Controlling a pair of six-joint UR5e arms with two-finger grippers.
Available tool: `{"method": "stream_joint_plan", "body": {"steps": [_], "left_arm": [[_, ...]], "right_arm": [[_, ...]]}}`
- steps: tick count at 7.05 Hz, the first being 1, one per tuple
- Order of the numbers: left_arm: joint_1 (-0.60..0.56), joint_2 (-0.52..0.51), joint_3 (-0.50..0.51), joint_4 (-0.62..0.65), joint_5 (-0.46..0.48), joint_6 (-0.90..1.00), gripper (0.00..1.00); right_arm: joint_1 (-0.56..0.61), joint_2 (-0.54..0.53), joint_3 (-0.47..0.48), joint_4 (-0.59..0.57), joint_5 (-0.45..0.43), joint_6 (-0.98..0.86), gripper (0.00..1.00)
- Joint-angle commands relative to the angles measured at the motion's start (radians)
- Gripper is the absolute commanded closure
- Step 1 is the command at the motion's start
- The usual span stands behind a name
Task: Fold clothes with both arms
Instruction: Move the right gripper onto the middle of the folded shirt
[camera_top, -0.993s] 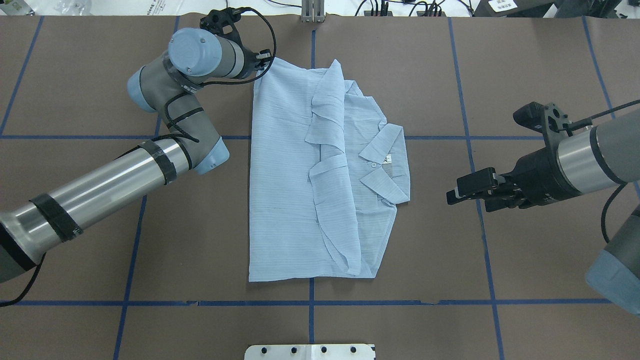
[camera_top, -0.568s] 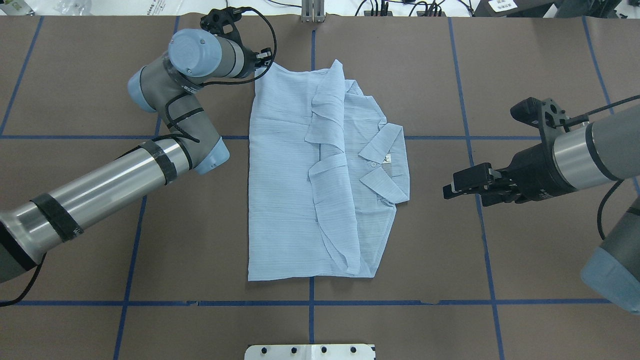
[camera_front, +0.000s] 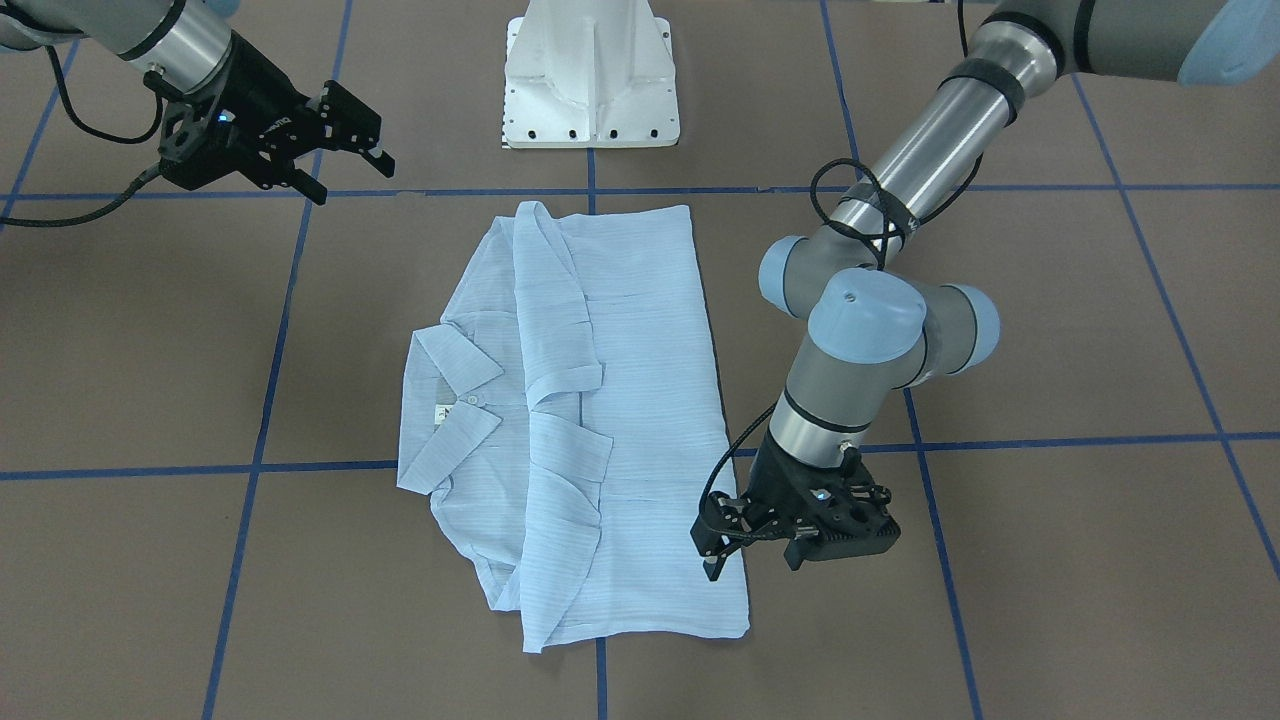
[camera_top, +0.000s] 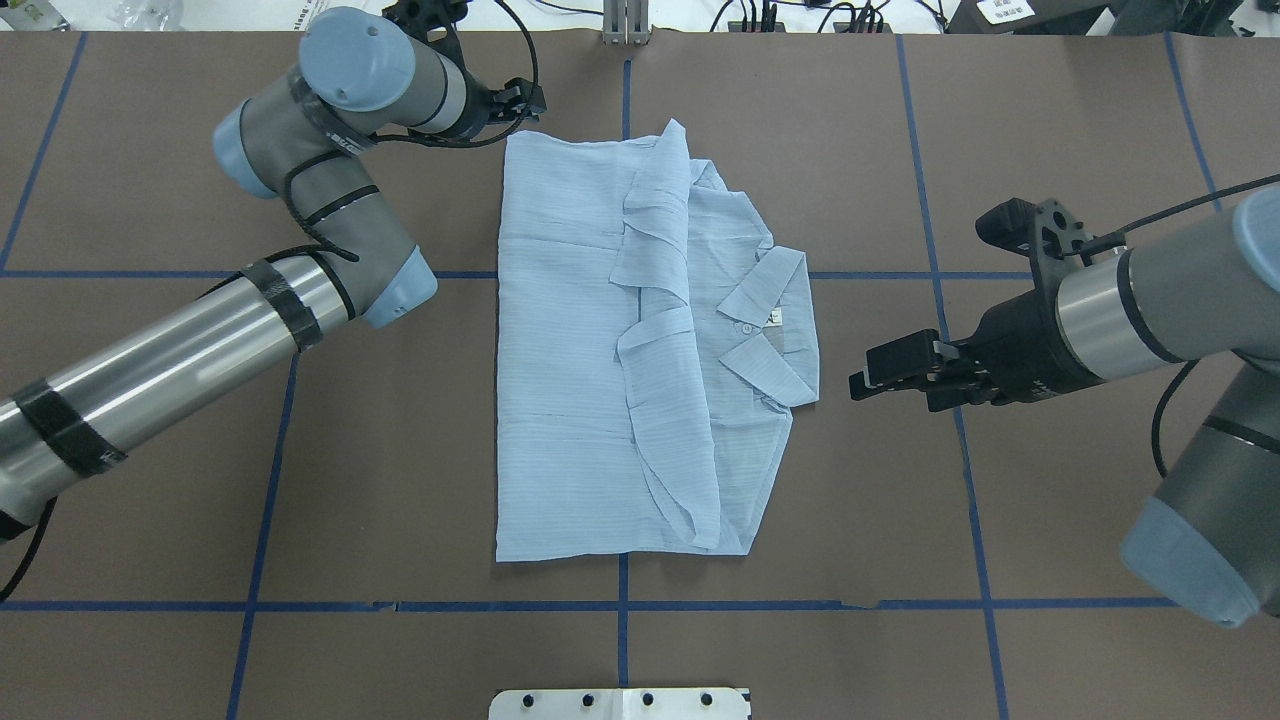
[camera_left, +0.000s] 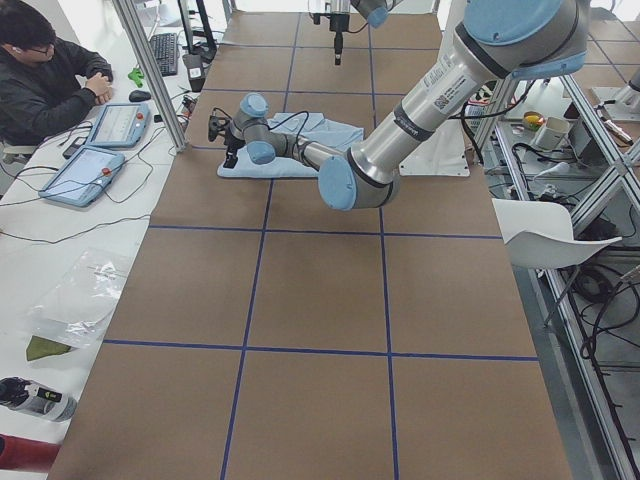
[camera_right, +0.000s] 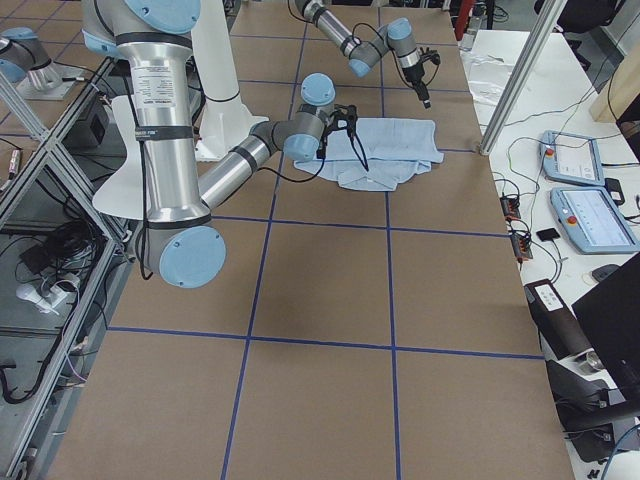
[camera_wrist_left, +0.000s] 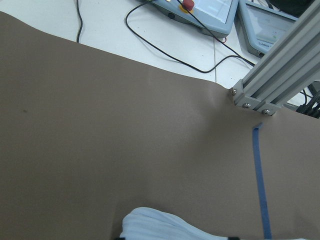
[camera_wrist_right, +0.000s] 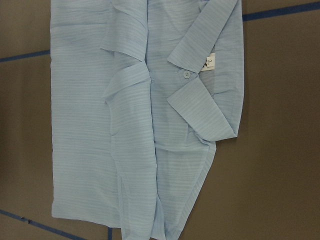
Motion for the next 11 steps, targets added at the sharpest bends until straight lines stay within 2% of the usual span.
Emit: {"method": "stream_joint_plan", "body": {"steps": [1, 2, 4, 5, 6, 7, 11], "left_arm": [[-0.011, 0.202, -0.328, 0.156, -0.073, 0.029, 0.00], [-0.011, 0.285, -0.463, 0.216, -0.081, 0.031, 0.00], [-0.007, 0.390, -0.628, 0.284, -0.104, 0.031, 0.00], [-0.004, 0.436, -0.715, 0.313, -0.139, 0.029, 0.00], [0.003, 0.452, -0.755, 0.336, -0.142, 0.024, 0.00], [0.003, 0.455, -0.760, 0.342, -0.142, 0.023, 0.00], [0.006, 0.470, -0.753, 0.341, -0.144, 0.023, 0.00]], "right_arm": [[-0.088, 0.059, -0.035, -0.009, -0.133, -0.002, 0.00], [-0.124, 0.133, -0.057, -0.114, -0.190, -0.015, 0.00], [-0.213, 0.319, -0.098, -0.391, -0.328, -0.164, 0.00], [-0.259, 0.390, -0.167, -0.421, -0.395, -0.198, 0.00], [-0.314, 0.424, -0.228, -0.420, -0.461, -0.204, 0.00], [-0.365, 0.435, -0.267, -0.420, -0.535, -0.247, 0.00], [-0.436, 0.489, -0.402, -0.421, -0.632, -0.295, 0.00]]}}
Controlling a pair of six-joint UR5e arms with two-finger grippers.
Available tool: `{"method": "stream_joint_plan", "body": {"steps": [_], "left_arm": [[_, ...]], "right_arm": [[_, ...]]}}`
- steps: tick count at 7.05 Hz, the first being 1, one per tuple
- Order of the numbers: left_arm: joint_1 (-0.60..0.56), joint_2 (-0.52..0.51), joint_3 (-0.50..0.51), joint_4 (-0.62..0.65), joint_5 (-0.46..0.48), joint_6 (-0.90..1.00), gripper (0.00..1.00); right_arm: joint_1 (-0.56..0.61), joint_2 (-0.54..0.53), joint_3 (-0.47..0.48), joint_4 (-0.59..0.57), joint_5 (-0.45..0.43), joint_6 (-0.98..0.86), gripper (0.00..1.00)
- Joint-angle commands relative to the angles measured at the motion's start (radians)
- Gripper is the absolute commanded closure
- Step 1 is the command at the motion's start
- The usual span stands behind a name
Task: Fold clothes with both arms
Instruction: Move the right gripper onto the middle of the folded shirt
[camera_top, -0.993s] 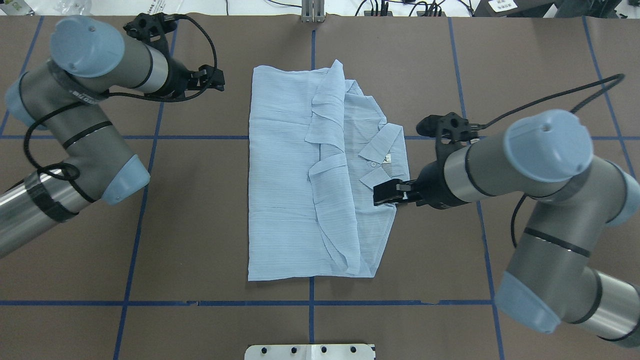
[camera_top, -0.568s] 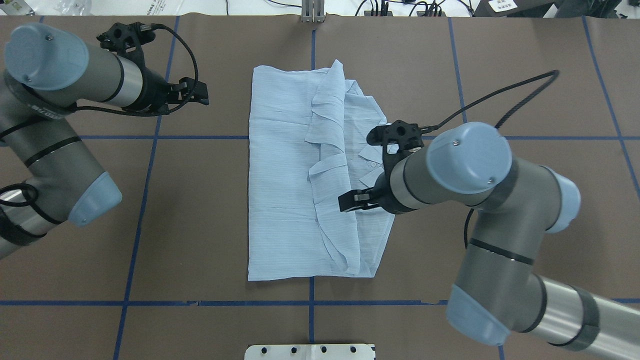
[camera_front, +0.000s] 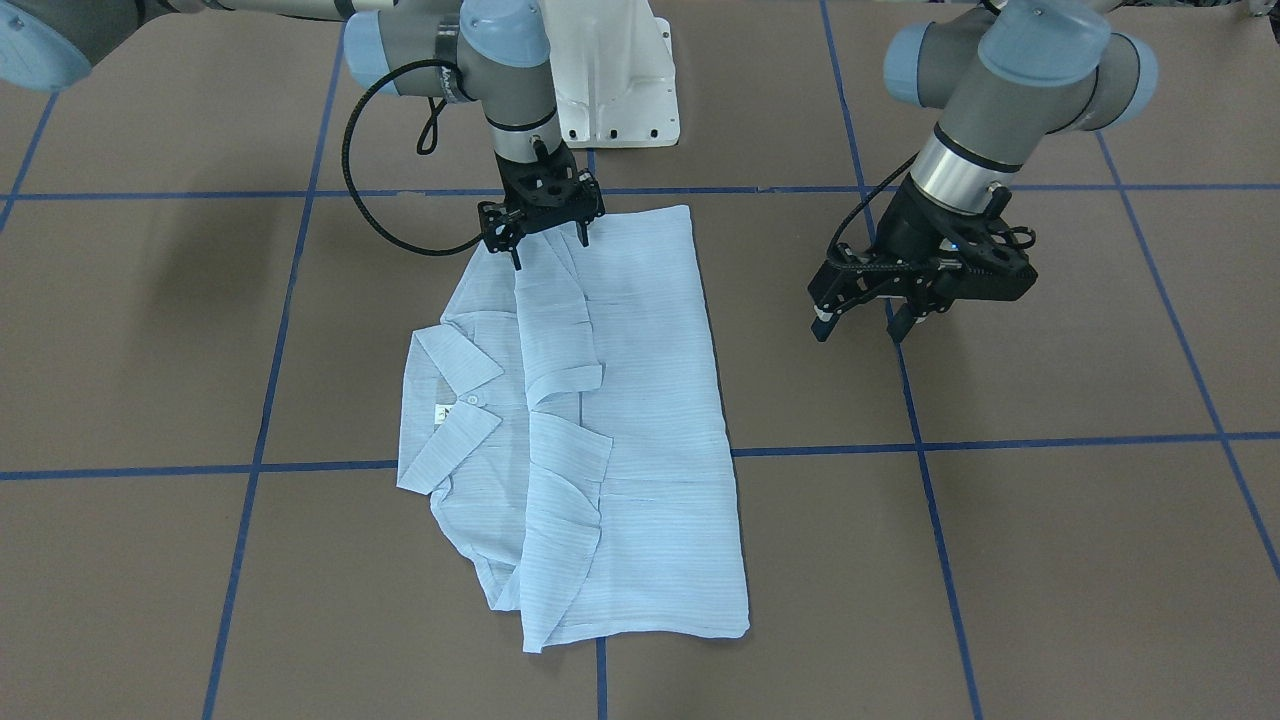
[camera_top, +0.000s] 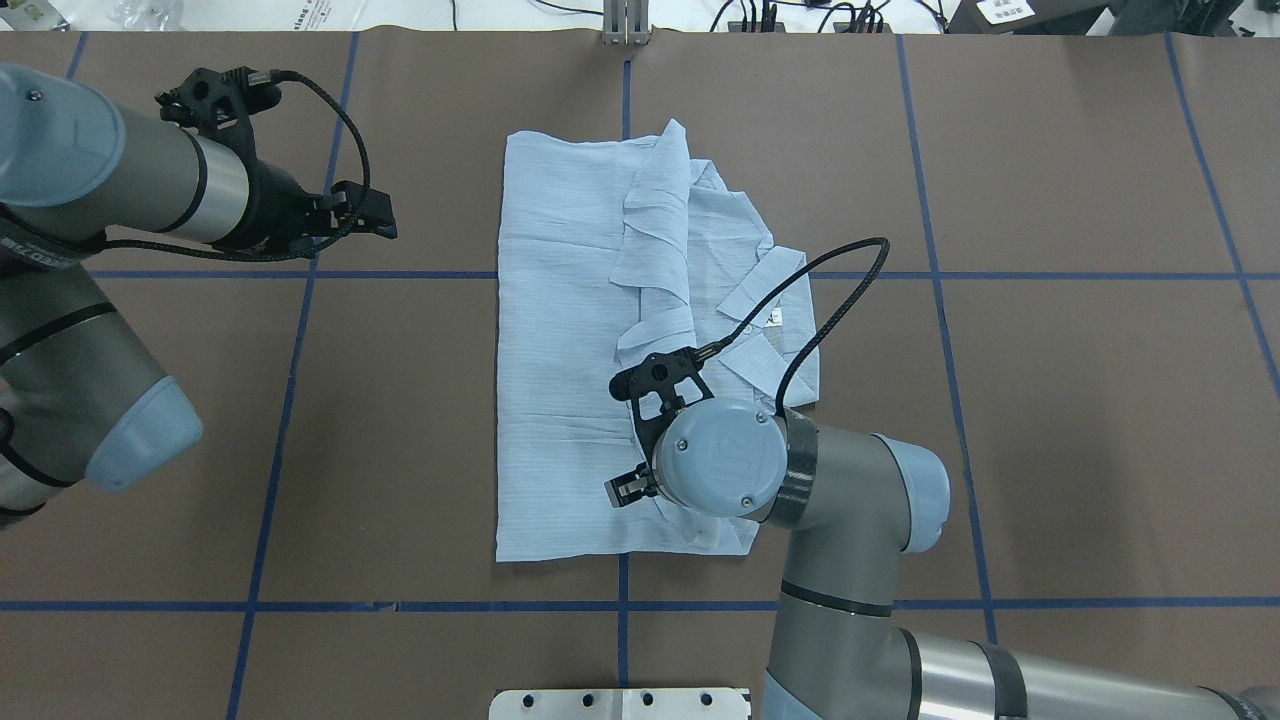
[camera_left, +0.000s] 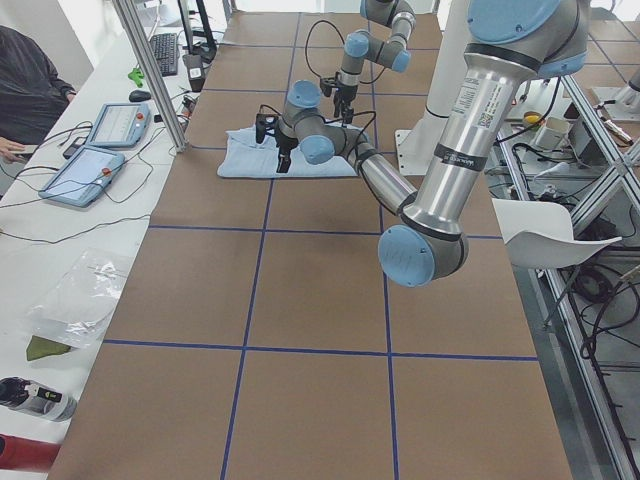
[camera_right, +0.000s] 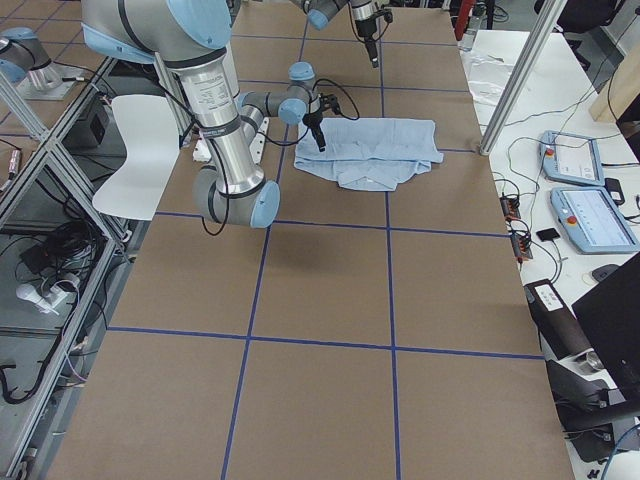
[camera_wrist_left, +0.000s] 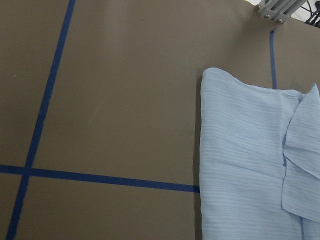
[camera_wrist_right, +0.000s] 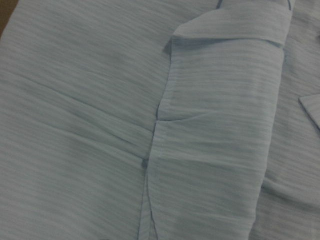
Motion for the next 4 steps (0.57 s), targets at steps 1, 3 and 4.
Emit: {"method": "stream_joint_plan", "body": {"steps": [1, 3, 4], "left_arm": [[0.006, 0.002, 0.011, -0.004, 0.000, 0.000, 0.00], [0.023, 0.002, 0.015, -0.006, 0.000, -0.003, 0.00], [0.030, 0.002, 0.021, -0.010, 0.001, -0.005, 0.00]], "right_arm": [[-0.013, 0.005, -0.032, -0.012, -0.031, -0.003, 0.00], [-0.015, 0.000, -0.029, -0.052, -0.046, -0.003, 0.00], [-0.016, -0.002, -0.029, -0.053, -0.046, -0.003, 0.00]]}}
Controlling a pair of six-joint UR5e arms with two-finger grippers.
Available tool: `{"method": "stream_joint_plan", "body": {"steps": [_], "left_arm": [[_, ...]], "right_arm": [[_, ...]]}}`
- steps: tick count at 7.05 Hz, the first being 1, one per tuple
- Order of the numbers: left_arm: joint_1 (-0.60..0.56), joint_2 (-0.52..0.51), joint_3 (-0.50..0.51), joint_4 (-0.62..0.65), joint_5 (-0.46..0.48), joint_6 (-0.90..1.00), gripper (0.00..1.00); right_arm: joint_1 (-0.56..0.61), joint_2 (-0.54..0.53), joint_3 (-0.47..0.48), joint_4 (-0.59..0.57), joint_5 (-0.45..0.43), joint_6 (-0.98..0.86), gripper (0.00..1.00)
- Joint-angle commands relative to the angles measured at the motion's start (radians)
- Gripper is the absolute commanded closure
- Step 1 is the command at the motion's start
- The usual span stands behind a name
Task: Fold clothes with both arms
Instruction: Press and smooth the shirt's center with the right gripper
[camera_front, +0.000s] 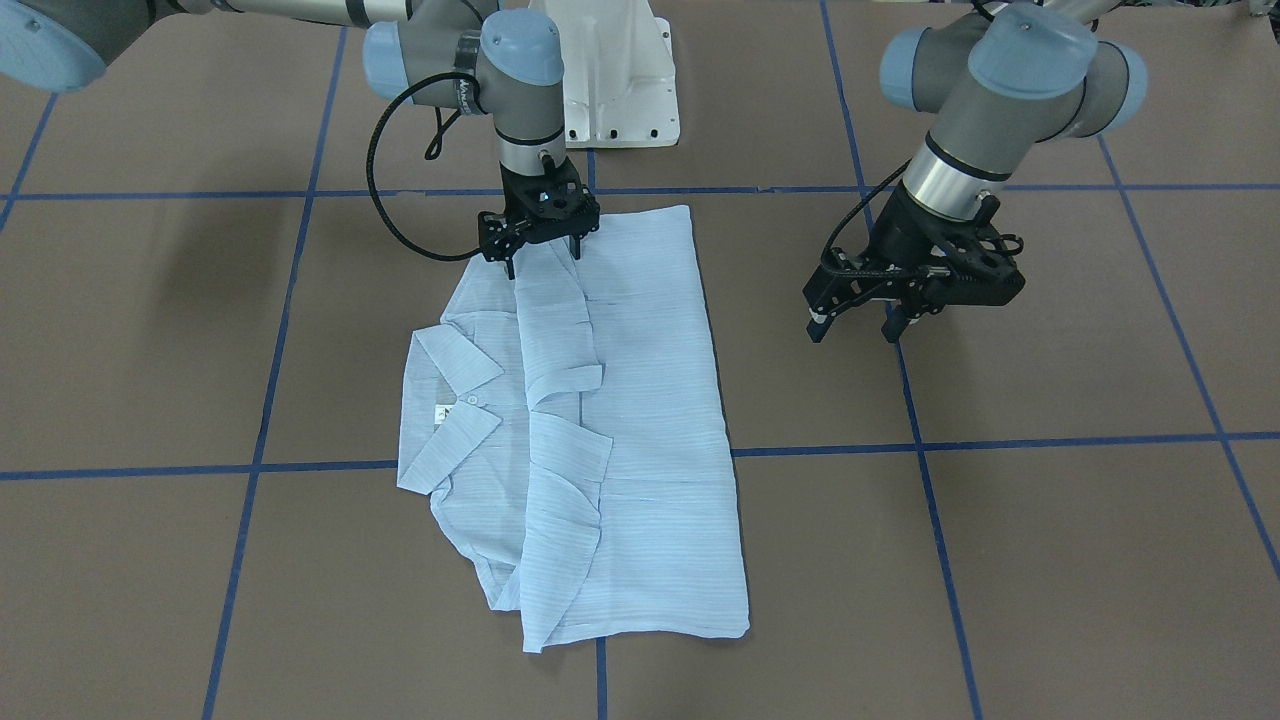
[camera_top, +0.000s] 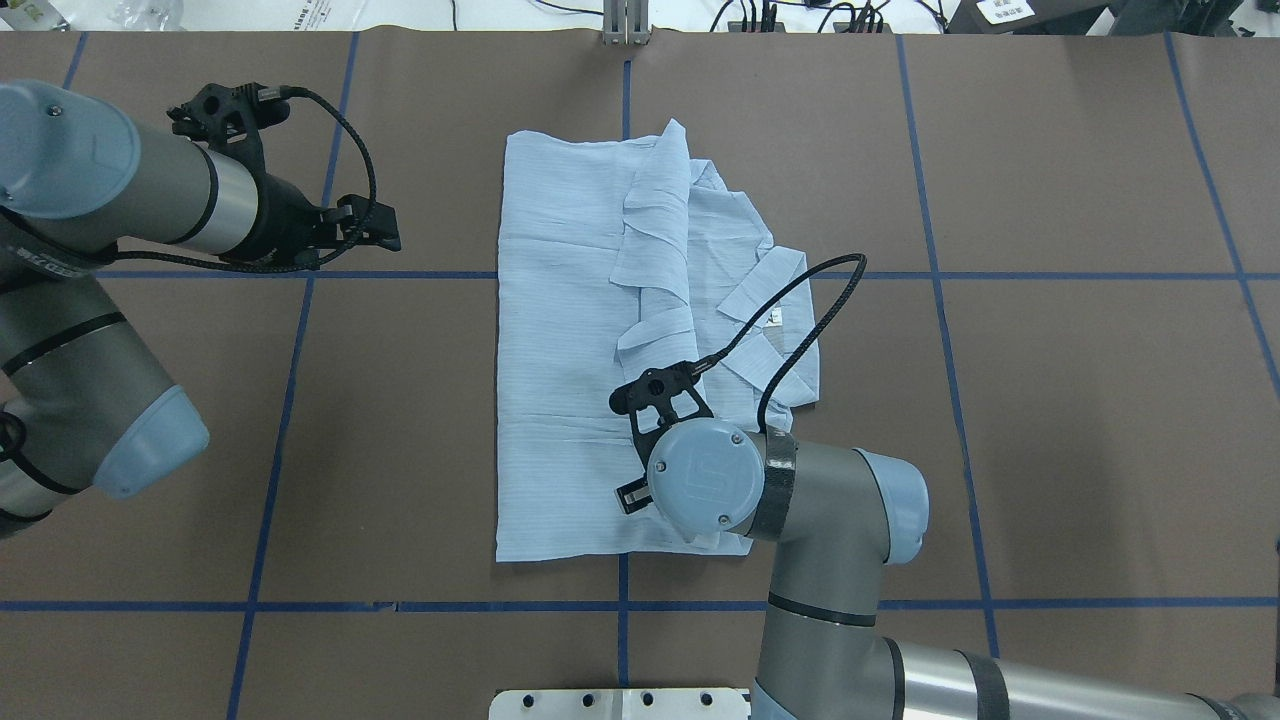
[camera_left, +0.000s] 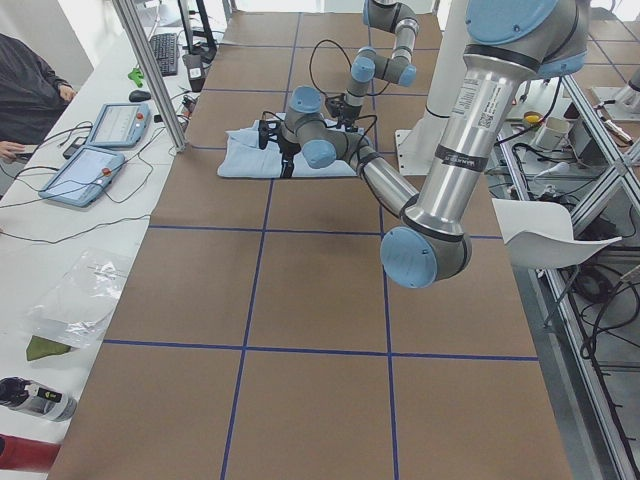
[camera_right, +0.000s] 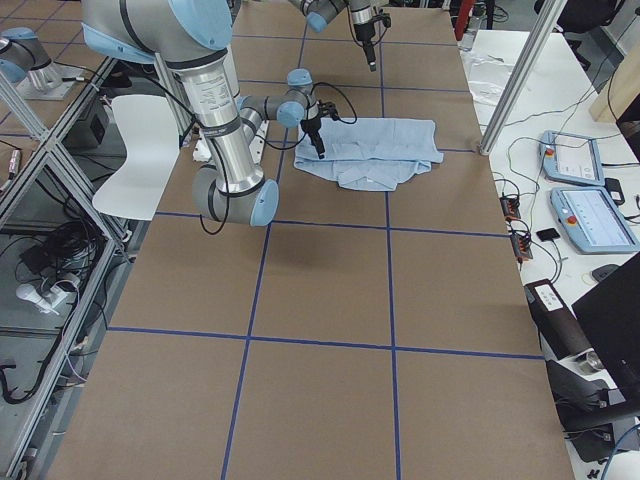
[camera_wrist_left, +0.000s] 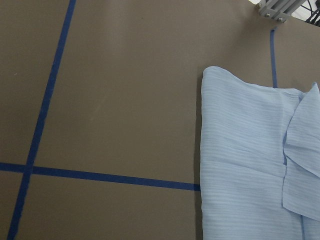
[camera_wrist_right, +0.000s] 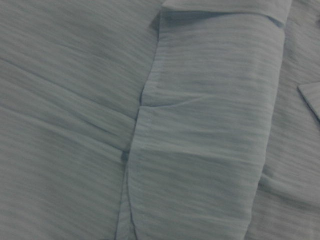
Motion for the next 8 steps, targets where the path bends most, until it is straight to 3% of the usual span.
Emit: {"method": "stream_joint_plan", "body": {"steps": [1, 8], "left_arm": [[0.009, 0.000, 0.013, -0.007, 0.001, -0.002, 0.00], [0.018, -0.008, 0.016, -0.007, 0.000, -0.006, 0.00]], "right_arm": [[-0.003, -0.003, 0.000, -0.018, -0.005, 0.000, 0.00], [-0.017, -0.003, 0.000, -0.022, -0.005, -0.002, 0.00]]}}
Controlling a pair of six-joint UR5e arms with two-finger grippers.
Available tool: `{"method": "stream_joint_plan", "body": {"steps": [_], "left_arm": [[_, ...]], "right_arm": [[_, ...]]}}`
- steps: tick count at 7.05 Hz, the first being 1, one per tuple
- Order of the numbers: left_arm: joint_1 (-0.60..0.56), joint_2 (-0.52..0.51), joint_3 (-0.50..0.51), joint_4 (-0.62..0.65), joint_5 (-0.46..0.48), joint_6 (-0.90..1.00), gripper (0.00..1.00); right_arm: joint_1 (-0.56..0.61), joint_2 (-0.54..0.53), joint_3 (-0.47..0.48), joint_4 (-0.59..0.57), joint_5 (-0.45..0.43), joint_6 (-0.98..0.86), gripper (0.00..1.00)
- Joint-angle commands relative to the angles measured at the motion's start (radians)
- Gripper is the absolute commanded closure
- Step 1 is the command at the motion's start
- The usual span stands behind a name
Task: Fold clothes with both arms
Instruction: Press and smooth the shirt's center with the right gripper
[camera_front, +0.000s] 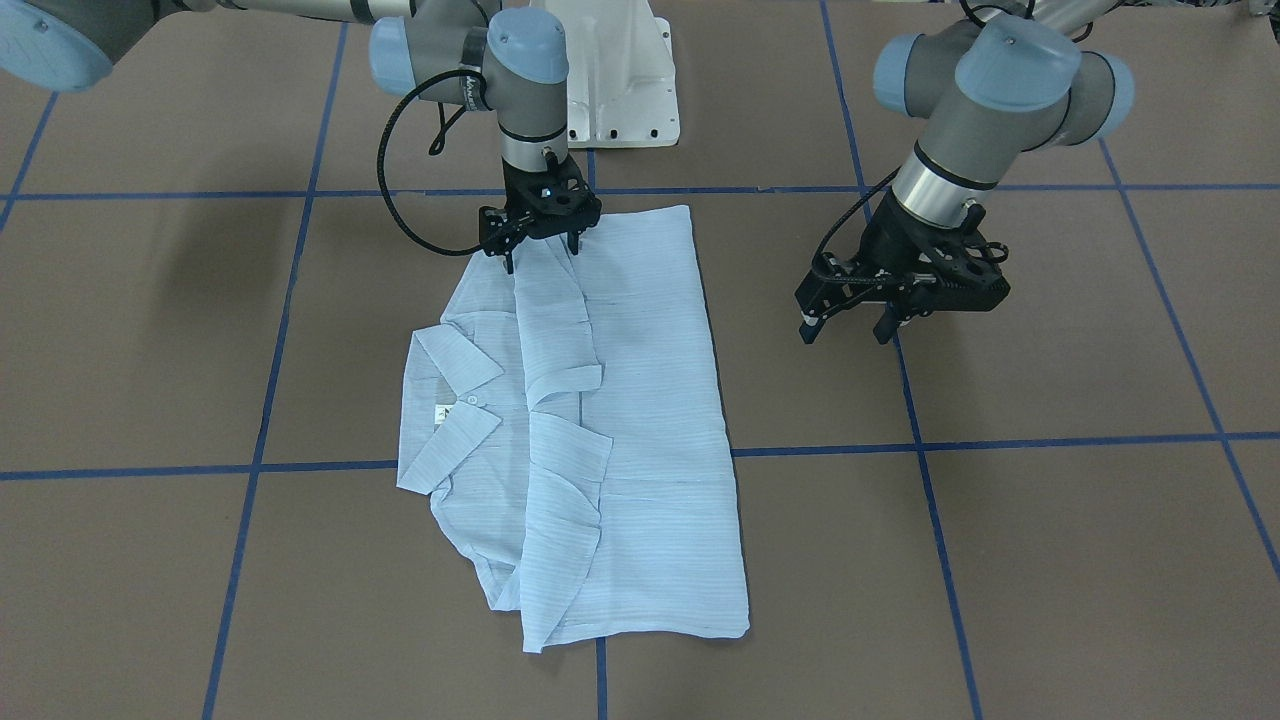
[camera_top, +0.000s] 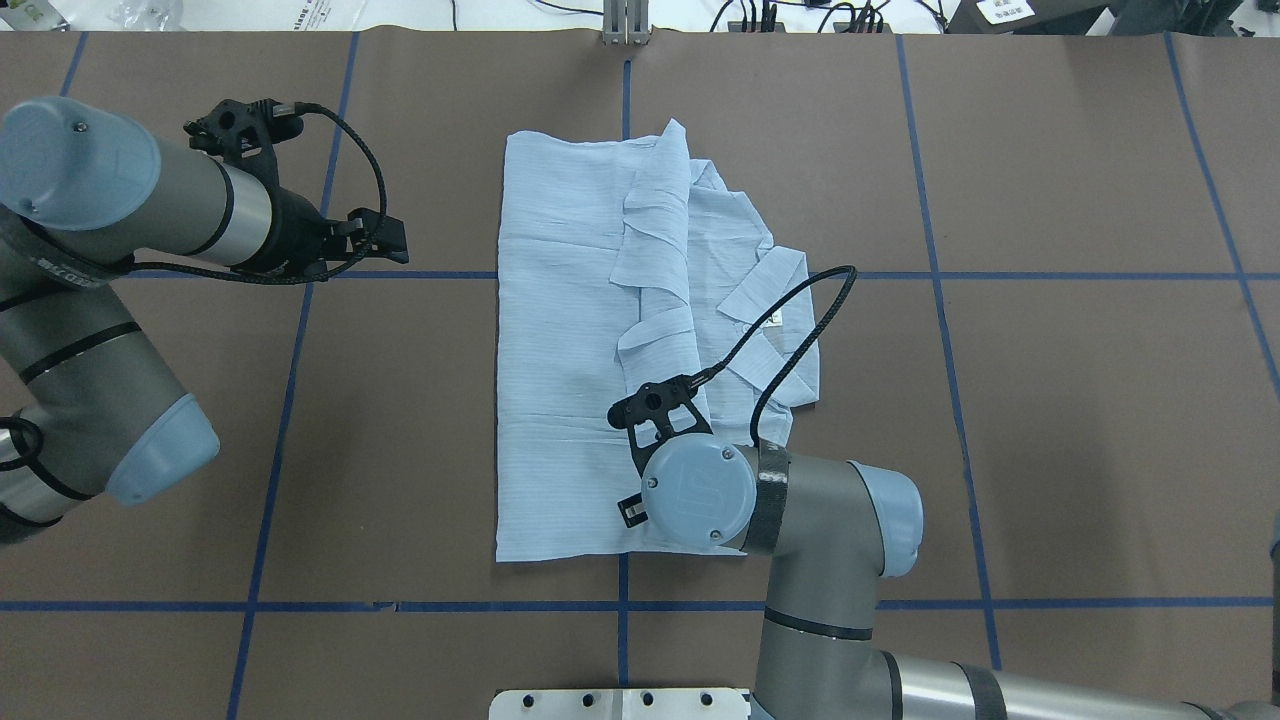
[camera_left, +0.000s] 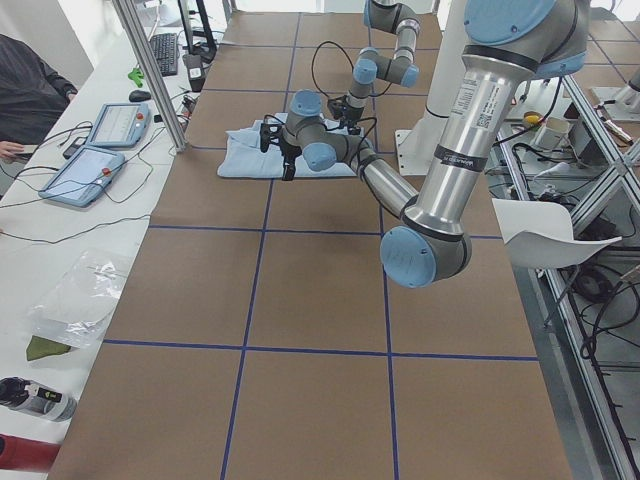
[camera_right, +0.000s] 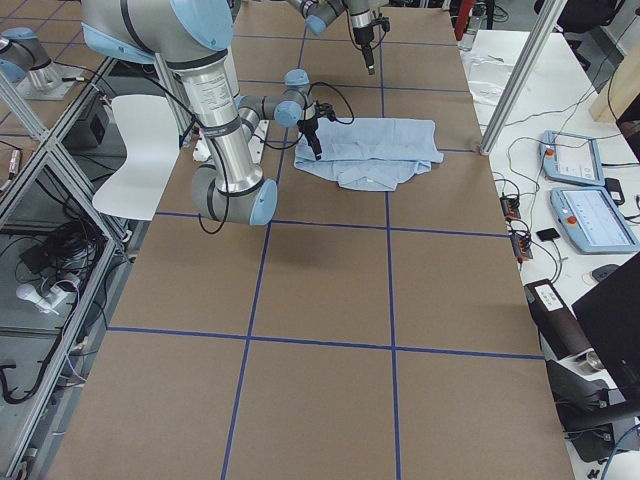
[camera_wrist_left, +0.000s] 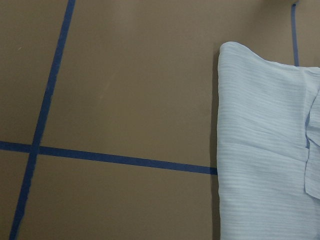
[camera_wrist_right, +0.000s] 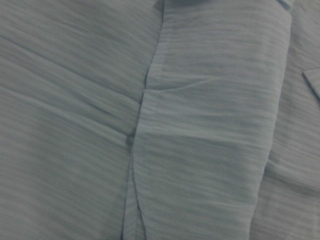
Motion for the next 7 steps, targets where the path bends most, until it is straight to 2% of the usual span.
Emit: {"method": "stream_joint_plan", "body": {"steps": [1, 3, 7], "left_arm": [[0.009, -0.007, 0.000, -0.001, 0.000, -0.003, 0.00], [0.017, -0.010, 0.002, 0.000, 0.000, -0.007, 0.00], [0.043, -0.033, 0.014, -0.003, 0.001, -0.029, 0.00]], "right_arm": [[0.013, -0.004, 0.006, -0.018, 0.001, -0.007, 0.00], [0.042, -0.039, 0.038, -0.030, 0.006, -0.042, 0.00], [0.074, -0.173, 0.165, -0.049, 0.013, -0.086, 0.00]]}}
